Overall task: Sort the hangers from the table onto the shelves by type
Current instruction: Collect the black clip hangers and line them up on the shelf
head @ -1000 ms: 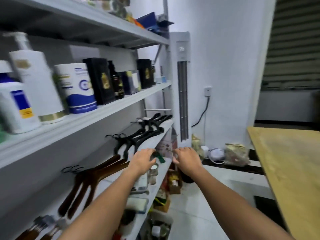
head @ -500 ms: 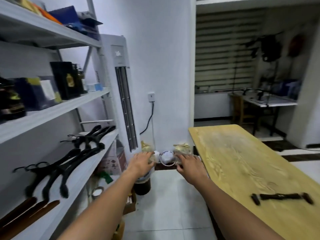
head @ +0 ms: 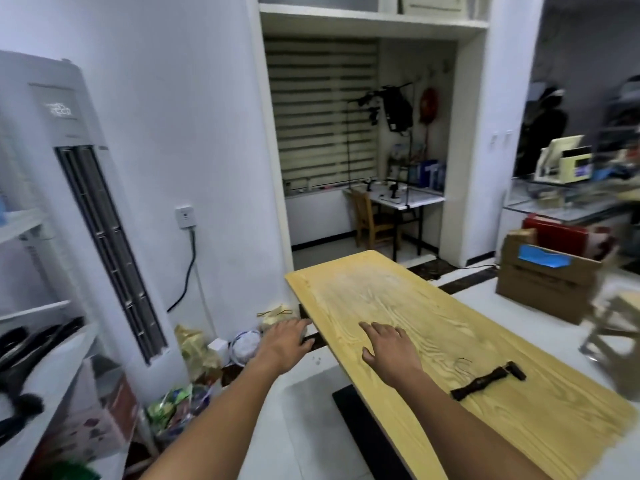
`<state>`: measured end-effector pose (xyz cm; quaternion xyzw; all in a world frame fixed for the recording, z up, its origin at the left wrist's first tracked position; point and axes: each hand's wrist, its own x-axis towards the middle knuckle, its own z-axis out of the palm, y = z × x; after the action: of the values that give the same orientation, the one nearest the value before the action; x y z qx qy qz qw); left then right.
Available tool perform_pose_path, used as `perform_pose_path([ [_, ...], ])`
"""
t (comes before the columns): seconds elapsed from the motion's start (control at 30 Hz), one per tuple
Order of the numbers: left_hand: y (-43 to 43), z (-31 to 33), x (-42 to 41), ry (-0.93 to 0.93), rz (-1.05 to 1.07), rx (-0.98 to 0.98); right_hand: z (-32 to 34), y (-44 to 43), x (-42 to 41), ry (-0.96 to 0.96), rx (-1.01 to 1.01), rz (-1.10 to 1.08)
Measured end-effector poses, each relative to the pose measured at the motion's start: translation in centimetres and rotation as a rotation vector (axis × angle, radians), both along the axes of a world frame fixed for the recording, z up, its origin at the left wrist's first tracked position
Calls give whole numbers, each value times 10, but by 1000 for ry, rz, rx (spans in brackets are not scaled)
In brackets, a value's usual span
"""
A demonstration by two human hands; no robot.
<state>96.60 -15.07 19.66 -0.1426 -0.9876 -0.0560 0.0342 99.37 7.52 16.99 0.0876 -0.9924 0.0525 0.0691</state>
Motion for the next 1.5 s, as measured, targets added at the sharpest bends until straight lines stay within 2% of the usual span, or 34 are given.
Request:
perform_pose_path([
  [0.33,80,-25,-87,-35,-277,-35,-35,69,-19,-76,-15,-284],
  [0.77,229,-80,-97,-127,-577,-10,-63,184,24,-117,-47,-598],
  [1.03,293,-101,-110,-169,-592,5,-85,238,14,-148,-97,-611],
  [1.5,365,-163,-156,-290,-443,-14,-149,329,-69,-322,-70,-388],
])
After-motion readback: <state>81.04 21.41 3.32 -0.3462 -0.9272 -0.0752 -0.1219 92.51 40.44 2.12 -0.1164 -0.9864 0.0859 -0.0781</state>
